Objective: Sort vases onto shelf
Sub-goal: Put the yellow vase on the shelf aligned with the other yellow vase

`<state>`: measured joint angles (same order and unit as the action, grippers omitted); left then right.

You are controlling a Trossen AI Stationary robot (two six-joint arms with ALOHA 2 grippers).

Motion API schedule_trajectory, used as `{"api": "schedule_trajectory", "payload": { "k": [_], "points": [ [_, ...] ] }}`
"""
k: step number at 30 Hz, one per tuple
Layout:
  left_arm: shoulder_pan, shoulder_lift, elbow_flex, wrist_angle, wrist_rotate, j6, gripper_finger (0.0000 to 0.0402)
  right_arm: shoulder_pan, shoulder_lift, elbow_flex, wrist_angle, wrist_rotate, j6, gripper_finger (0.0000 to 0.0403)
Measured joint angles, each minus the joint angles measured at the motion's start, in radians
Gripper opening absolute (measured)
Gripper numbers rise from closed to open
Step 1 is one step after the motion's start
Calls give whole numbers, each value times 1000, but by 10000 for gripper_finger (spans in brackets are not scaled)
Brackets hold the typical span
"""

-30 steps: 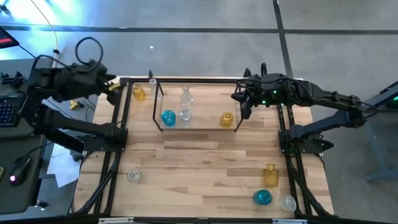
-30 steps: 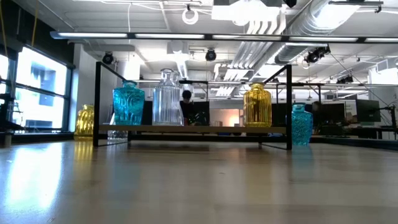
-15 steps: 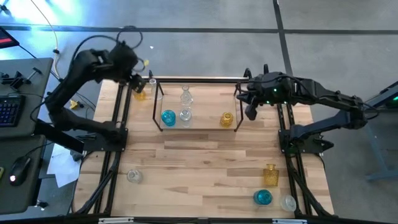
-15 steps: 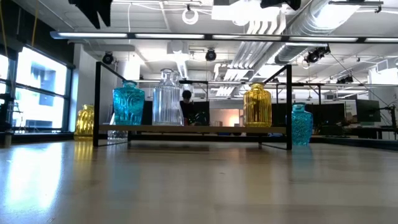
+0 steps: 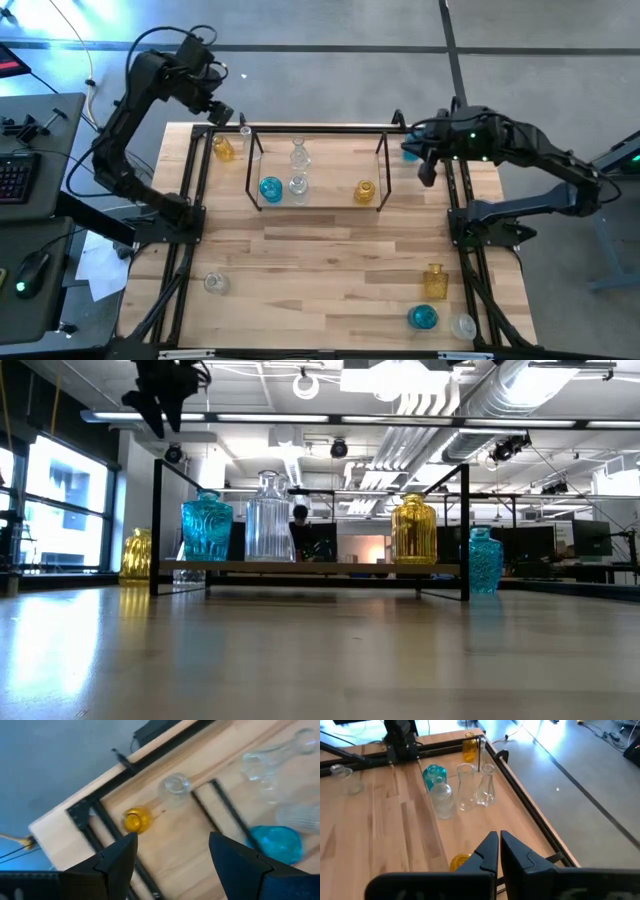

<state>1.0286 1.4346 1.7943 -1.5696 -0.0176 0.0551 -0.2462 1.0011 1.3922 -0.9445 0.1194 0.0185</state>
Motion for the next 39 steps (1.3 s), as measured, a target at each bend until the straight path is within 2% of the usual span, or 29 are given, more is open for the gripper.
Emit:
{"api": "schedule_trajectory", "payload": {
  "k": [6,9,19,25,34,39],
  "points": [
    [0,42,-1,-1,-20,53,236,-23,-29,0,-23,-33,31,0],
    [1,44,-41,-2,-11,63,236,-23,-33,0,-42,-34,69,0],
    [-16,-39,-347,-2,-3,248,236,-22,-33,0,-37,1,156,0],
    [7,-90,-363,-2,22,348,236,-22,-33,0,-28,21,175,0],
    [23,-91,-375,-1,33,438,237,-22,-32,0,-21,30,185,0],
    [28,-93,-435,28,-34,537,237,-21,-32,0,-40,26,183,0]
  ]
}}
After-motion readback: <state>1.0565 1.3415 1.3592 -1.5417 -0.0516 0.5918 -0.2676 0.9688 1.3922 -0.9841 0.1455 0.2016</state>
